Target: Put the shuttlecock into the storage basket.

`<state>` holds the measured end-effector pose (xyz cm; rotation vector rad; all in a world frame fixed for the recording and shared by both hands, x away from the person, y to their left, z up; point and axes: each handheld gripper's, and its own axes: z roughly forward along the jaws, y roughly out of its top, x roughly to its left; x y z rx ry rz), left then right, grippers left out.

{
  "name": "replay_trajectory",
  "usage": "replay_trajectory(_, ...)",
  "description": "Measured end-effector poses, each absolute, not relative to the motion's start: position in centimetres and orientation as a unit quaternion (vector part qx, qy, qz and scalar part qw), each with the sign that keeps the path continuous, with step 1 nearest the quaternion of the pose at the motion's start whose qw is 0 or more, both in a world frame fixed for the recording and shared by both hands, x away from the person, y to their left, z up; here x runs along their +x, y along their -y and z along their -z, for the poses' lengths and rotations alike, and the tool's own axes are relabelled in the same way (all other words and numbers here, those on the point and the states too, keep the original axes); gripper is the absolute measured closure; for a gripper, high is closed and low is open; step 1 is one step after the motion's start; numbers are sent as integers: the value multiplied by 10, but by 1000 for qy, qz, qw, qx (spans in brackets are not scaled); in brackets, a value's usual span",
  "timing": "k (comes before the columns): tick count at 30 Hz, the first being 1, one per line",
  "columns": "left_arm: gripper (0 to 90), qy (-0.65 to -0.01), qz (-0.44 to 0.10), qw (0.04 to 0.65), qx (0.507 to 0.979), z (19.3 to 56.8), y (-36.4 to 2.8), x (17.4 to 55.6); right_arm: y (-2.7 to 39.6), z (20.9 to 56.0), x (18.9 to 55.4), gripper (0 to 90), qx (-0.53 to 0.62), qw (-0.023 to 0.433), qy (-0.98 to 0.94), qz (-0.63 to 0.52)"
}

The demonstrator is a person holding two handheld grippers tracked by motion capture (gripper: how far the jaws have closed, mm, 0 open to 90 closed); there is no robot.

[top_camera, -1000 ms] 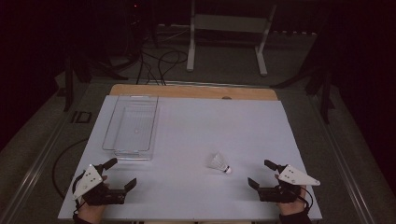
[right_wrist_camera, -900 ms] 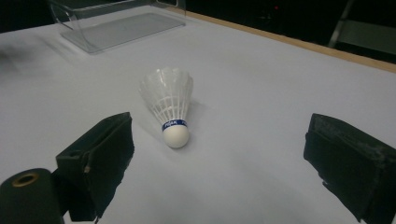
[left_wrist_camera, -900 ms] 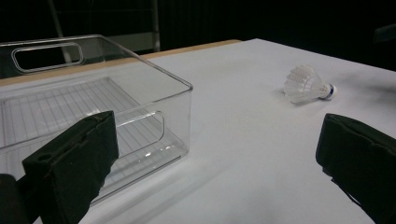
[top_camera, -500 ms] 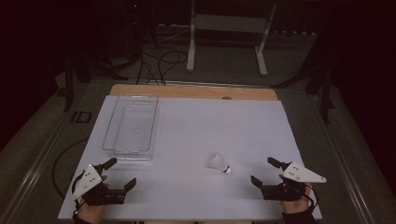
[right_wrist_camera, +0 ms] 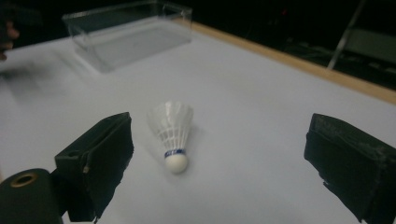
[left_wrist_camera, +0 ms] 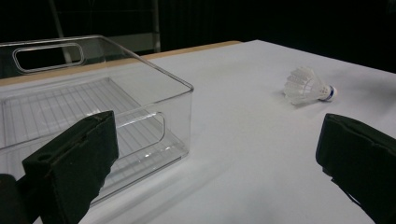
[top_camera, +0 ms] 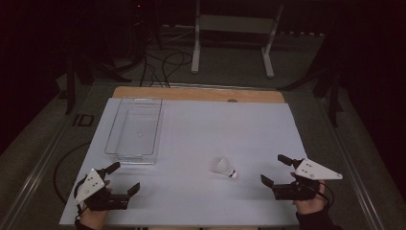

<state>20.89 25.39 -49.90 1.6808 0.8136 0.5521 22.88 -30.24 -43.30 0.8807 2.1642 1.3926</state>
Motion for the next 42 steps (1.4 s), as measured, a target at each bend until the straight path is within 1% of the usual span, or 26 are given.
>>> replay_trajectory(1,0,-346,-234,562,714,499,-254,209,301,432,229,78,312,212,-783,-494)
replay_trajectory(5,0,-345,-234,562,714,499,-254,209,299,426,232,77,299,194,-788,-502)
replay_trajectory(10,0,-342,-234,561,716,499,-254,209,293,419,234,77,275,188,-797,-504)
replay_trajectory(20,0,-342,-233,562,716,499,-253,209,284,412,244,77,263,164,-815,-489)
replay_trajectory(28,0,-341,-232,562,717,499,-253,209,280,408,251,77,260,156,-830,-468)
replay_trajectory(32,0,-342,-231,562,717,499,-253,209,274,408,256,78,251,140,-845,-450)
replay_trajectory(42,0,-339,-232,561,719,498,-253,209,259,411,263,78,247,135,-875,-394)
